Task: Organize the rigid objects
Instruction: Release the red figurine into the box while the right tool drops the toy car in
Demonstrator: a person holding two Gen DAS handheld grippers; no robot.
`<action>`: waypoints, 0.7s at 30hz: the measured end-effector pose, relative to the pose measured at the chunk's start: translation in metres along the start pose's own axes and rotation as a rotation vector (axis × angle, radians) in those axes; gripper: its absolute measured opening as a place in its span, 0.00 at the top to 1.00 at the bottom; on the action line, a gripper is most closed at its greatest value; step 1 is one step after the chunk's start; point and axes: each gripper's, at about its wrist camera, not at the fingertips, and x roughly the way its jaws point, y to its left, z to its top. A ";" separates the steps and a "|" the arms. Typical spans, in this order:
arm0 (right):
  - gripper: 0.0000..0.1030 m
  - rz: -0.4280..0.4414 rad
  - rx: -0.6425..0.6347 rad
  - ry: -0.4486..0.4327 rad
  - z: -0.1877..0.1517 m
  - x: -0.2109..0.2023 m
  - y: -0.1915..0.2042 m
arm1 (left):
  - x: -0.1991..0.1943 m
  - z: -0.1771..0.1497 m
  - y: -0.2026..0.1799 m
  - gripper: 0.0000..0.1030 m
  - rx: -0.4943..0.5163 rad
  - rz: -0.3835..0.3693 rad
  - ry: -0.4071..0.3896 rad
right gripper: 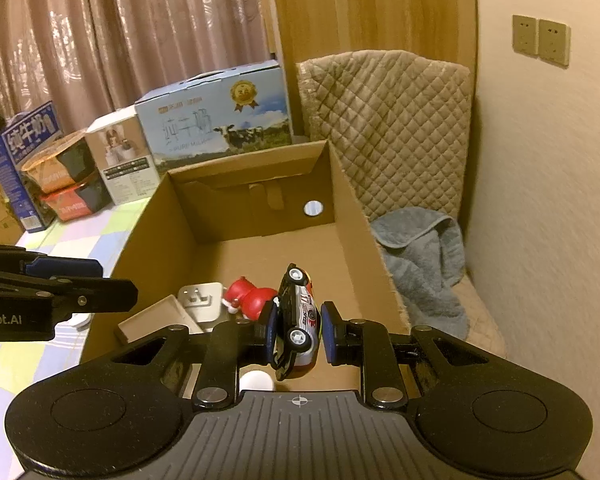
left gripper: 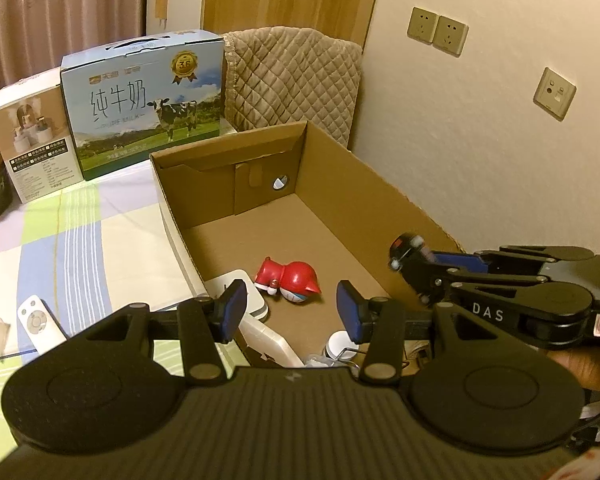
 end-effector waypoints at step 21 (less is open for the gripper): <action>0.69 0.029 0.008 -0.083 0.002 -0.042 0.020 | -0.049 -0.019 0.005 0.55 -0.018 0.035 -0.030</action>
